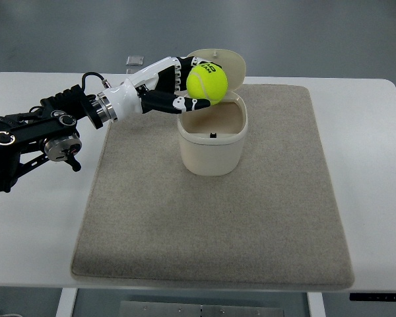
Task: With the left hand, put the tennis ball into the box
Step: 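Open the left hand fingers to drop the ball into the bin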
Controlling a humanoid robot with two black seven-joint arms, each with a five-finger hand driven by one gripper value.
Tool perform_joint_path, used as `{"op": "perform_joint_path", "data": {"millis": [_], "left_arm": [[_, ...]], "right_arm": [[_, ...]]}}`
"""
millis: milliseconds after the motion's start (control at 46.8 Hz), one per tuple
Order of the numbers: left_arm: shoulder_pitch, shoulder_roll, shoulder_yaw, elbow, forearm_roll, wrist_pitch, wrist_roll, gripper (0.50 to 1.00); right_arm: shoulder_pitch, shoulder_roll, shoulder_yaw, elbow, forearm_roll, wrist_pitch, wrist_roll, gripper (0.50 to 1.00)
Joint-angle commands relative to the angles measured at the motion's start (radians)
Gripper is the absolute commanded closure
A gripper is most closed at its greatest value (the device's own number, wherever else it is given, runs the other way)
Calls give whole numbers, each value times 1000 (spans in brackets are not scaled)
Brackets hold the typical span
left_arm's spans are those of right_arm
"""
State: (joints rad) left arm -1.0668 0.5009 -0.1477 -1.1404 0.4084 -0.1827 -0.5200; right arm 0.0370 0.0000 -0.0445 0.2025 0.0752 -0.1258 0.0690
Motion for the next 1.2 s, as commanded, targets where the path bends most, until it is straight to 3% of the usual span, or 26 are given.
{"op": "perform_joint_path", "data": {"millis": [0, 192, 235, 513, 662, 726, 897, 1175], "left_arm": [[-1, -1, 0, 1, 0, 2, 0, 688], [-2, -2, 0, 1, 0, 2, -2, 649], [-4, -2, 0, 2, 0, 2, -2, 619], [-5, -2, 0, -4, 1, 2, -2, 615], [-4, -2, 0, -16, 3, 2, -2, 641], [-4, -2, 0, -25, 4, 8, -2, 724], [-8, -4, 0, -36, 4, 26, -3, 789], [-8, 10, -27, -96, 0, 75, -3, 793]], "right_arm": [[0, 0, 0, 0, 0, 0, 0, 599], [1, 0, 0, 0, 0, 0, 0, 599], [1, 0, 0, 0, 0, 0, 0, 599], [1, 0, 0, 0, 0, 0, 0, 599], [0, 0, 0, 0, 0, 0, 0, 599], [0, 0, 0, 0, 0, 0, 0, 599], [0, 0, 0, 0, 0, 0, 0, 599], [0, 0, 0, 0, 0, 0, 0, 599]]}}
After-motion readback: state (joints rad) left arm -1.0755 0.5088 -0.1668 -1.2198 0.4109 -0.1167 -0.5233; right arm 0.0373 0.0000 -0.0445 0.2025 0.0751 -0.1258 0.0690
